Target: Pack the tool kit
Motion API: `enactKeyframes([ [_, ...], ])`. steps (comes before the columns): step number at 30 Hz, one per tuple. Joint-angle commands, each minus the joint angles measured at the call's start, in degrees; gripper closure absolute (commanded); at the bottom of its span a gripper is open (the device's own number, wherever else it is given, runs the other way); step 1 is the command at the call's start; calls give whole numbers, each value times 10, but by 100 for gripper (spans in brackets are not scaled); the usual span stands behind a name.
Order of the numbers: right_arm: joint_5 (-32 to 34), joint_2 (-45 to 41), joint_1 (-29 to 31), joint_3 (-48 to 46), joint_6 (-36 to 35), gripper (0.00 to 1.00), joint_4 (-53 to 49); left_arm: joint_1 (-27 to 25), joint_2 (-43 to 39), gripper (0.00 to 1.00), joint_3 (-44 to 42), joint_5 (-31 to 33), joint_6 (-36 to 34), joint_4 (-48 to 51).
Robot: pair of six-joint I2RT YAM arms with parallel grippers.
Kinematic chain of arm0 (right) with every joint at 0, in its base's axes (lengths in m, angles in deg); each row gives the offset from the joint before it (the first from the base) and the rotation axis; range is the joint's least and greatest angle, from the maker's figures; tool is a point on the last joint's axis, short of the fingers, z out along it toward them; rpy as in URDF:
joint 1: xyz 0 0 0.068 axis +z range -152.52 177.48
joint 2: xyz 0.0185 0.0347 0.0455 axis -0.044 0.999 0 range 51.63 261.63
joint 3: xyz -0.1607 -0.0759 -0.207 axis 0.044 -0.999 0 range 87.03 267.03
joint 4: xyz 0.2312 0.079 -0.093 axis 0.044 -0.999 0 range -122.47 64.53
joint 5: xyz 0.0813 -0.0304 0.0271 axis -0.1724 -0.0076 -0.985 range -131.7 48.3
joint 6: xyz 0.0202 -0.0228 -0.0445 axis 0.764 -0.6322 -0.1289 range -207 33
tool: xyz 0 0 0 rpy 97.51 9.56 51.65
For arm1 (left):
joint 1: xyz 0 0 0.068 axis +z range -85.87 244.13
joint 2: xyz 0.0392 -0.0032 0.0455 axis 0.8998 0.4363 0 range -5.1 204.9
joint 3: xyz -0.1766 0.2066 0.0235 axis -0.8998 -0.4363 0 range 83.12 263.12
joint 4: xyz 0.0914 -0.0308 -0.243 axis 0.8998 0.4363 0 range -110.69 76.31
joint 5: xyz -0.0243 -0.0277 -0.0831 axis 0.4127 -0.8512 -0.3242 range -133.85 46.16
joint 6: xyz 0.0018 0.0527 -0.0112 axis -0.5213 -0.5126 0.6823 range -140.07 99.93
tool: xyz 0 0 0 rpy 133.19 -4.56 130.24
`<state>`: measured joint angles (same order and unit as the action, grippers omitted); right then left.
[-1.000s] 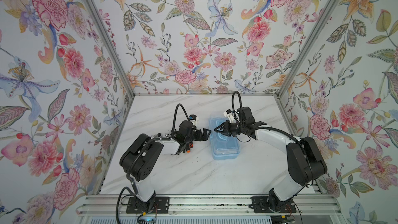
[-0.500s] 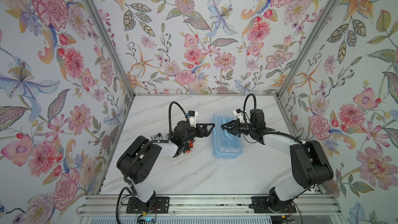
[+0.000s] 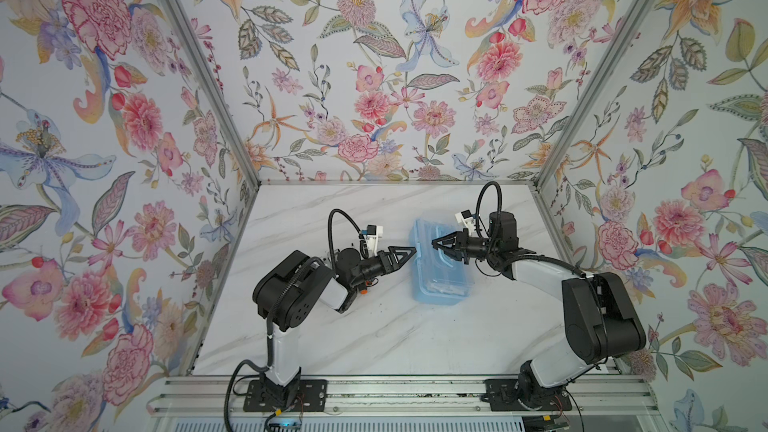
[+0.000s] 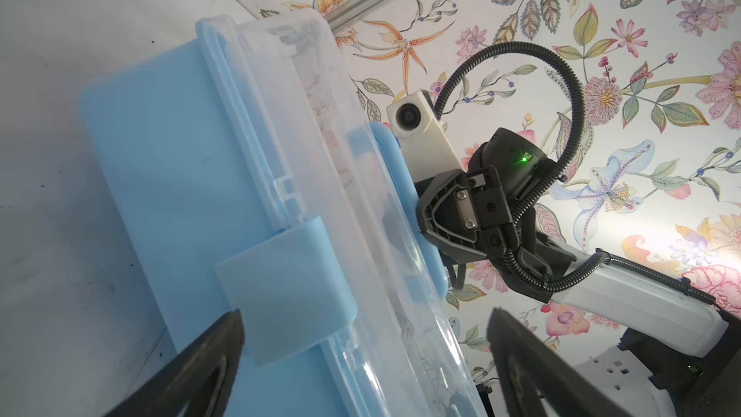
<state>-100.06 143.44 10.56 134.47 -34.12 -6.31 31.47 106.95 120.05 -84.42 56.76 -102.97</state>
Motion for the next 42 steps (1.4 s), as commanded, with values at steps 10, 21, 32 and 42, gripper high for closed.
enactKeyframes([
  [10, 3, -4, 9, -5, -60, 100, -19, -8, 44, 6, 30, -34, 2, 5],
  [21, 8, 12, 21, -2, -65, 100, -19, -7, 65, 7, 49, -67, 44, -79],
  [32, 42, 50, 11, -1, -94, 100, -59, 16, 56, 11, 56, -147, 131, -205],
  [42, 84, 72, 7, 9, -140, 100, -129, 83, -27, 14, 21, -157, 142, -205],
])
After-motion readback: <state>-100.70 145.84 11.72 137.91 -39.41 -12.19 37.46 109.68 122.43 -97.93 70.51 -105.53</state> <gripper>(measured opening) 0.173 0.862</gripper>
